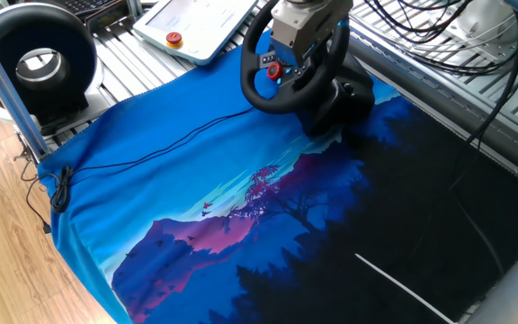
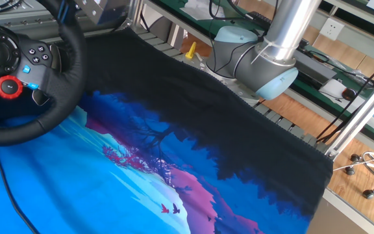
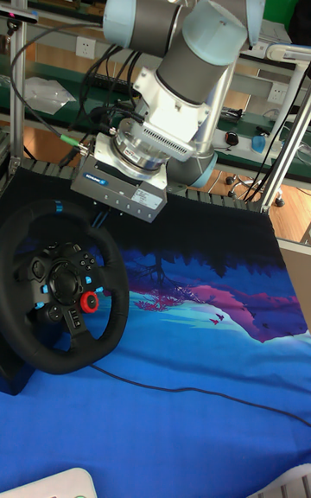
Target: Rotate the steering wheel 90 degrees clockwise
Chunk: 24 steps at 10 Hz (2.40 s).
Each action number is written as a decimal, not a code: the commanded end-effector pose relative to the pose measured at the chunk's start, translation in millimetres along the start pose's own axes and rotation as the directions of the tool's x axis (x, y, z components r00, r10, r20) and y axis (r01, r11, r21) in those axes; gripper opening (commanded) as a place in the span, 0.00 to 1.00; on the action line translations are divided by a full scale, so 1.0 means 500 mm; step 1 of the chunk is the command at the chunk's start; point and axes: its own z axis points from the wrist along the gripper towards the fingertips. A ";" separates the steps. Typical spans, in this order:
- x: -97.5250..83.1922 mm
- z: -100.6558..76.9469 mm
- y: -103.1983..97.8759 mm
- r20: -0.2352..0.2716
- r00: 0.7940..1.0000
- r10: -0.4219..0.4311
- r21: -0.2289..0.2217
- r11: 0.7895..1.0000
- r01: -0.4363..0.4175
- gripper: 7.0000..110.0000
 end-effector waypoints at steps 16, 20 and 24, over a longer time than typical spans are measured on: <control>0.039 0.007 -0.005 -0.069 0.997 -0.020 -0.011 1.000 0.019 0.00; 0.025 0.013 0.028 -0.058 0.998 0.018 -0.011 1.000 -0.019 0.00; -0.020 0.019 0.059 0.024 1.000 0.016 -0.064 0.998 -0.014 0.00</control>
